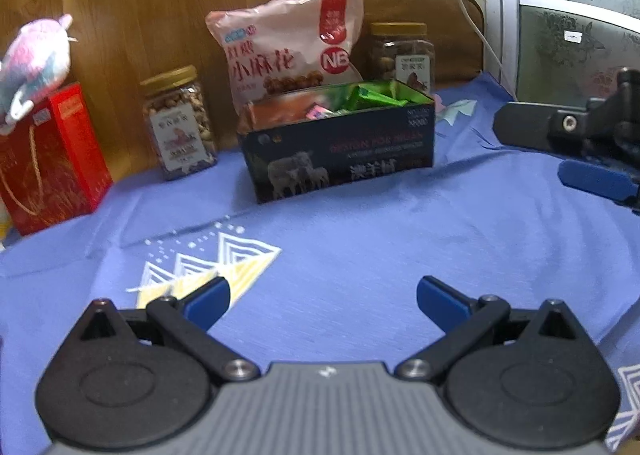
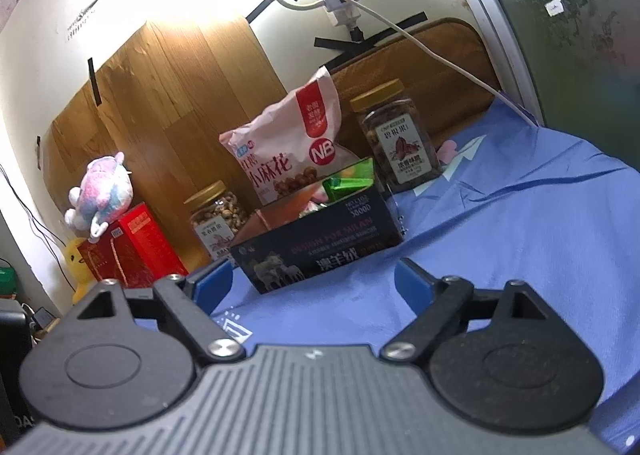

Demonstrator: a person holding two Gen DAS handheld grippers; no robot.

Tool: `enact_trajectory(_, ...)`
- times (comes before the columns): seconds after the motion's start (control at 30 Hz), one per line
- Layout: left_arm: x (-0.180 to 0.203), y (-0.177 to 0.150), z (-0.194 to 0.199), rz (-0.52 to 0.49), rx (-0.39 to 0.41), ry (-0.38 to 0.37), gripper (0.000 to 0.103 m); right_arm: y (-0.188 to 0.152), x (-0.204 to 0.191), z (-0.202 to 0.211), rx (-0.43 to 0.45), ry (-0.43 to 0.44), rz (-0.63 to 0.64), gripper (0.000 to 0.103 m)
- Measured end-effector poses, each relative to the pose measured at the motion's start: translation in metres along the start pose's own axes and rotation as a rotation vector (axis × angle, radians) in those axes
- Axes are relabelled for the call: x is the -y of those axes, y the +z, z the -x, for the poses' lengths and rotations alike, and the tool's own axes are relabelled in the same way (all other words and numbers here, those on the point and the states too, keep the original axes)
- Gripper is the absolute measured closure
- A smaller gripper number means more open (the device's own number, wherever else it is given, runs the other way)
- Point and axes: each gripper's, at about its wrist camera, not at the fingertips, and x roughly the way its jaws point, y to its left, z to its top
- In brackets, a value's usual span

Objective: Organize snacks

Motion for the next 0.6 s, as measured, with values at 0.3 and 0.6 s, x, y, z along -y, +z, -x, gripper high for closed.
enact_trajectory(0.3, -0.0058, -0.0024, 0.0038, -0.014, 0.017, 0.020, 0.000, -0.0017, -0.0089, -0.0003, 0.014, -0.001, 0.024, 0.012)
enact_trajectory(0.6, -0.0088, -0.0053, 0.0059, -0.025, 0.041, 0.079, 0.000, -0.0012, -0.0095, 0.0004, 0.022, 0.002, 0.027, 0.012)
